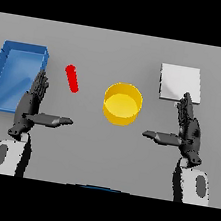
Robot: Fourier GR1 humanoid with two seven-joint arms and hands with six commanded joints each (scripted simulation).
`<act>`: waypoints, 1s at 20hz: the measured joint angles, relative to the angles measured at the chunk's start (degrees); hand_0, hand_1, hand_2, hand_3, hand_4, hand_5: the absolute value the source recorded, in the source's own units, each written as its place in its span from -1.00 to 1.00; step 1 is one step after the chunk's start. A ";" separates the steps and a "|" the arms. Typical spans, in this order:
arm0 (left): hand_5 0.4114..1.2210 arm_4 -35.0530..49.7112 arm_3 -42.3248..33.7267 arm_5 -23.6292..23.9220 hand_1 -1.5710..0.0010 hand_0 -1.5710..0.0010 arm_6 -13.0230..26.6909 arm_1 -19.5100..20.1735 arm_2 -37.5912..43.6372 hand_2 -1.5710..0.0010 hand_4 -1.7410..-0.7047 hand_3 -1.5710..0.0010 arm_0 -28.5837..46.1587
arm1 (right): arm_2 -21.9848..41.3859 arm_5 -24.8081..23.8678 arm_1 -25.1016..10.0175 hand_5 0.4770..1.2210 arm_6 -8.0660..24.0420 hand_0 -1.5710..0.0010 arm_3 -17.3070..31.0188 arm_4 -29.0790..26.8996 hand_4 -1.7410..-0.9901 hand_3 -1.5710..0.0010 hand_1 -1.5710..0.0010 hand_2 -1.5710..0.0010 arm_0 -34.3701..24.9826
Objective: Pick up the red beaker and tilt it to pour out 1 green nut into yellow bowl. Pick up the yellow bowl and place it on the metallic measuring scale.
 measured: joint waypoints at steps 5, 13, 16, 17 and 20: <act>-0.54 0.61 0.66 -0.28 1.00 1.00 0.18 0.73 0.77 1.00 0.14 1.00 -0.72 | 0.24 0.24 -0.07 -0.67 -0.46 1.00 -0.87 -0.08 0.53 1.00 1.00 1.00 1.16; -0.53 -5.39 -7.25 -1.73 1.00 1.00 2.25 4.62 -4.34 1.00 0.11 1.00 4.64 | 7.42 -4.78 -3.47 -0.68 -5.16 1.00 -8.33 16.77 0.49 1.00 1.00 1.00 8.20; -0.52 -6.26 -5.98 -1.98 1.00 1.00 2.55 5.24 -4.49 1.00 0.11 1.00 3.91 | 6.94 -4.04 -3.47 -0.65 -4.68 1.00 -8.28 15.34 0.41 1.00 1.00 1.00 7.85; -0.52 -6.90 -4.54 -1.78 1.00 1.00 2.38 4.76 -4.85 1.00 0.10 1.00 2.97 | 6.89 -3.38 -3.50 -0.64 -5.14 1.00 -8.28 14.56 0.38 1.00 1.00 1.00 8.49; -0.48 -8.44 2.10 -0.79 1.00 1.00 1.97 3.38 -4.86 1.00 0.01 1.00 -2.42 | 7.20 -3.37 -3.67 -0.60 -5.07 1.00 -8.78 15.12 0.32 1.00 1.00 1.00 8.08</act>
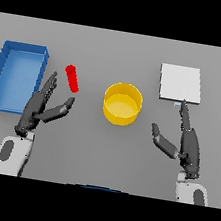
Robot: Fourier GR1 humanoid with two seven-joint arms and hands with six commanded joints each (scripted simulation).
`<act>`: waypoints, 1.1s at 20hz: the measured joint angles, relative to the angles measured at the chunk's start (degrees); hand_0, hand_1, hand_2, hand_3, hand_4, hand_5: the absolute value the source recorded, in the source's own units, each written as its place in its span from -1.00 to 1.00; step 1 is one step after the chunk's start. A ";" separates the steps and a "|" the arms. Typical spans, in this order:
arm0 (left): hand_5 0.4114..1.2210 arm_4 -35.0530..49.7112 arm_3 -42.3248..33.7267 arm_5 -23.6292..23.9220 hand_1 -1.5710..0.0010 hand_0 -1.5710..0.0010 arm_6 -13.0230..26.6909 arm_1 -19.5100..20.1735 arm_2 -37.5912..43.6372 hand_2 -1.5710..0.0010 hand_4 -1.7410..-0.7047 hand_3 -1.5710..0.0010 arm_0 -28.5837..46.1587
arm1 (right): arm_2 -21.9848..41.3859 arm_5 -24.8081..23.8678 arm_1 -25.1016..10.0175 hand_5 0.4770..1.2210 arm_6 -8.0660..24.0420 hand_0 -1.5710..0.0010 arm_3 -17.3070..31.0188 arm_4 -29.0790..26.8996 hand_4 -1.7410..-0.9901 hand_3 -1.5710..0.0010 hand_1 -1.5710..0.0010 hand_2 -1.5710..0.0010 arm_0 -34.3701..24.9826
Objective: Pick up the red beaker and tilt it to pour out 1 green nut into yellow bowl. Pick up the yellow bowl and place it on the metallic measuring scale.
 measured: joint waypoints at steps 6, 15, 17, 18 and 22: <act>-0.39 -1.51 11.85 1.18 1.00 1.00 -3.30 0.36 2.13 1.00 -0.06 1.00 -8.60 | -0.69 0.97 0.12 -0.58 -1.14 1.00 0.47 -2.08 0.22 1.00 1.00 1.00 -0.14; -0.31 -1.72 24.46 2.15 1.00 1.00 -5.91 -0.14 4.69 1.00 -0.15 1.00 -18.60 | -0.79 0.67 -0.03 -0.55 -0.73 1.00 0.01 -1.77 0.25 1.00 1.00 1.00 0.10; -0.32 -2.29 26.93 2.56 1.00 1.00 -6.60 -0.26 4.83 1.00 -0.14 1.00 -19.96 | -0.59 0.36 -0.02 -0.55 -0.80 1.00 -0.18 -1.18 0.26 1.00 1.00 1.00 0.15; -0.33 -2.29 27.90 2.75 1.00 1.00 -6.51 -0.28 5.12 1.00 -0.13 1.00 -20.94 | -0.56 0.44 -0.14 -0.55 -0.70 1.00 -0.28 -1.12 0.26 1.00 1.00 1.00 0.21; -0.32 -1.81 31.54 2.28 1.00 1.00 -7.13 -0.38 6.01 1.00 -0.14 1.00 -24.17 | -1.50 0.96 -0.40 -0.56 -1.12 1.00 -0.39 -2.80 0.26 1.00 1.00 1.00 0.23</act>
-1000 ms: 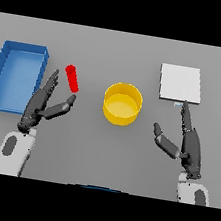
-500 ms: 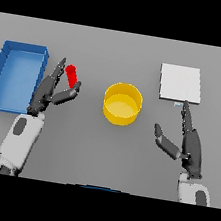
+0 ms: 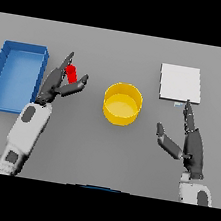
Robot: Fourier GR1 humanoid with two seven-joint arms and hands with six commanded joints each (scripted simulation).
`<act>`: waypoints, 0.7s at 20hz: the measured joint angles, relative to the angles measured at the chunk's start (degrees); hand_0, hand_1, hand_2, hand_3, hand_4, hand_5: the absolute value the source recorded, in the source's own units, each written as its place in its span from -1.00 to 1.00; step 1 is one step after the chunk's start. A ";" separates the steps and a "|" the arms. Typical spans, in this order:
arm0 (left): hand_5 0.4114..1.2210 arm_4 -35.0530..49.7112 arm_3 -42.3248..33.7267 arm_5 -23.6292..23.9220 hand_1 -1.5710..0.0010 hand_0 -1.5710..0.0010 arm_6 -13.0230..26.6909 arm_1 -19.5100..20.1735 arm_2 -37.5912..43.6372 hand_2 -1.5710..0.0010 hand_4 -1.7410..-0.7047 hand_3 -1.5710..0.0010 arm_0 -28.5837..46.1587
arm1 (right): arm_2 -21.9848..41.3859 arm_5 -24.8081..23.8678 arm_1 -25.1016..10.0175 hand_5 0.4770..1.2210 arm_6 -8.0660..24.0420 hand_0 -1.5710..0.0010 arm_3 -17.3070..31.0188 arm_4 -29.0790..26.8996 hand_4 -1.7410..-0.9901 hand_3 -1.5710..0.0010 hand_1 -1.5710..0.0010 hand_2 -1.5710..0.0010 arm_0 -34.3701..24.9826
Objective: Pick up the red beaker and tilt it to pour out 1 green nut into yellow bowl. Pick up the yellow bowl and place it on the metallic measuring scale.
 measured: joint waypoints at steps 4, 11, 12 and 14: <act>-0.29 0.69 4.66 -0.12 1.00 1.00 -2.81 -0.46 1.36 1.00 -0.22 1.00 -2.86 | 0.50 -0.26 0.22 -0.56 1.71 1.00 0.55 0.96 0.27 1.00 1.00 1.00 -0.79; 0.45 2.23 10.23 3.17 -0.11 -0.08 -4.55 -2.11 4.67 -0.15 -0.61 -0.07 -6.66 | 0.23 -0.42 -0.20 -0.55 0.92 1.00 0.08 1.05 0.29 1.00 1.00 1.00 -0.38; 0.56 1.68 10.41 3.73 -0.29 -0.26 -4.80 -2.02 4.53 -0.32 -0.68 -0.18 -6.87 | 0.60 -0.26 0.08 -0.55 -0.56 1.00 0.09 1.12 0.30 1.00 1.00 1.00 1.03; 0.72 1.16 10.92 3.48 -0.55 -0.53 -6.05 -1.98 3.34 -0.56 -0.67 -0.39 -7.23 | 0.25 -0.77 0.01 -0.55 0.47 1.00 0.04 1.28 0.31 1.00 1.00 1.00 0.35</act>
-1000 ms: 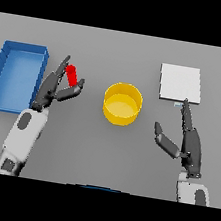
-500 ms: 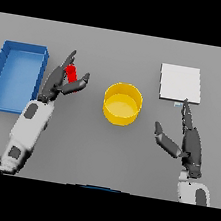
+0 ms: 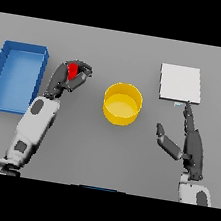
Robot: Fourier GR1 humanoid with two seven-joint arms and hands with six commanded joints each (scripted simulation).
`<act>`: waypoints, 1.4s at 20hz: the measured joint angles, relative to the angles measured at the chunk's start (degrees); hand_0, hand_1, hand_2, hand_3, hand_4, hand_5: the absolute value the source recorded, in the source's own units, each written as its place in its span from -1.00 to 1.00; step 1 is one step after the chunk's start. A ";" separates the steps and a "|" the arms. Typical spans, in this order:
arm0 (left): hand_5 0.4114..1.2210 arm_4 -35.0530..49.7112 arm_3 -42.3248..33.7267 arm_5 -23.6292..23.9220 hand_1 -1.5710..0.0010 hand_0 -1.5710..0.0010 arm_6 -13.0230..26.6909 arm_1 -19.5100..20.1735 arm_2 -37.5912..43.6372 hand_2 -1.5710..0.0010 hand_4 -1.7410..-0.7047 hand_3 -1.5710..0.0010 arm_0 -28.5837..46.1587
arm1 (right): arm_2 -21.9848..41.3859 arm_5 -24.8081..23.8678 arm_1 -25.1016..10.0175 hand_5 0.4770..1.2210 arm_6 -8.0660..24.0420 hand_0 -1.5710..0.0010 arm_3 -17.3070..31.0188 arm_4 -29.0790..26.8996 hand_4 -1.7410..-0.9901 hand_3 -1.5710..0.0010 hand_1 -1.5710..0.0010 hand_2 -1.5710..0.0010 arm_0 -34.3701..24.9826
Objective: Pick up the red beaker and tilt it to pour out 1 green nut into yellow bowl. Pick up the yellow bowl and place it on the metallic measuring scale.
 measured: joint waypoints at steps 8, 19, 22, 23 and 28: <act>0.77 1.68 -2.01 1.83 -0.92 -0.92 -0.57 -0.80 0.17 -0.93 -0.85 -0.90 -0.05 | -0.13 0.68 0.03 -0.54 -1.54 1.00 -1.34 -1.26 0.29 1.00 1.00 1.00 1.30; 0.76 -6.48 -15.04 0.02 -0.99 -0.99 11.73 5.78 -12.09 -0.99 -0.98 -0.99 -1.50 | 0.10 0.16 -0.99 -0.47 -0.74 1.00 -1.10 0.79 0.29 1.00 1.00 1.00 0.47; 0.73 -8.93 -17.05 -0.83 -0.99 -0.99 14.42 6.86 -15.76 -0.99 -0.98 -0.99 -1.06 | 0.39 0.06 -0.84 -0.46 0.18 1.00 -0.54 1.38 0.29 1.00 1.00 1.00 0.25; 0.73 -9.60 -17.73 -0.87 -0.99 -0.99 15.19 7.10 -16.81 -0.99 -0.98 -0.99 -0.81 | 0.14 0.08 -0.94 -0.46 0.41 1.00 -0.57 1.10 0.29 1.00 1.00 1.00 -0.07; 0.78 -18.60 -18.80 -1.03 -1.00 -1.00 23.05 10.18 -24.56 -1.00 -0.99 -1.00 -3.56 | 0.90 0.43 -0.30 -0.44 1.11 1.00 -1.54 1.12 0.30 1.00 1.00 1.00 0.75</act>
